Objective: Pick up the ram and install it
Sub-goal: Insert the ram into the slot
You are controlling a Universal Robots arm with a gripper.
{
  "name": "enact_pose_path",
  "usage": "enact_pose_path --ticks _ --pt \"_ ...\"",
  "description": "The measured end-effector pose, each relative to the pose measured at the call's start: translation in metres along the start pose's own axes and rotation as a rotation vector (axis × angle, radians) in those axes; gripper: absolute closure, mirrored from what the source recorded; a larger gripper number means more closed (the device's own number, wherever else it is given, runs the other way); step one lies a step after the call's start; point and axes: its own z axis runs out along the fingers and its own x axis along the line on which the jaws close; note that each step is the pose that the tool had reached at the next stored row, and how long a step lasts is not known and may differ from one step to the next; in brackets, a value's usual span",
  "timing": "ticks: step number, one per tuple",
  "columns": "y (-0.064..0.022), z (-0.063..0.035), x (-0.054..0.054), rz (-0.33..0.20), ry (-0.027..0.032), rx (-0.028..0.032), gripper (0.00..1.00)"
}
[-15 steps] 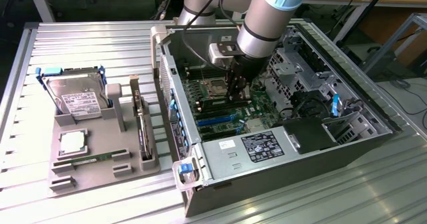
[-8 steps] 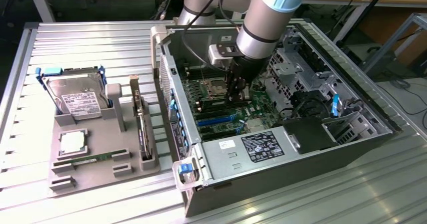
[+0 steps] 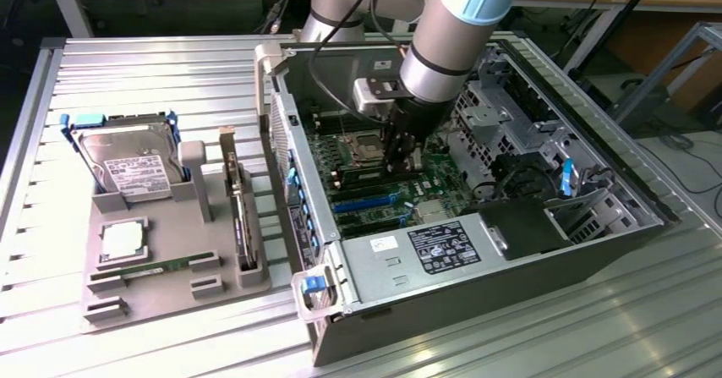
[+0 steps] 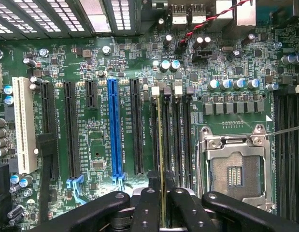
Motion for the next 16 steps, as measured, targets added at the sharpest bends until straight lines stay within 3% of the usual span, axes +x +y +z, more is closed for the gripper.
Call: enact_pose_path --ticks 8,10,16 --pt "-0.0004 0.0033 0.0001 0.0 -0.0003 0.0024 0.85" --pt "-0.0008 0.001 -0.0001 -0.003 0.0001 -0.0013 0.85" --pt "-0.0009 0.0008 0.0 -0.006 0.0005 -0.0019 0.85"
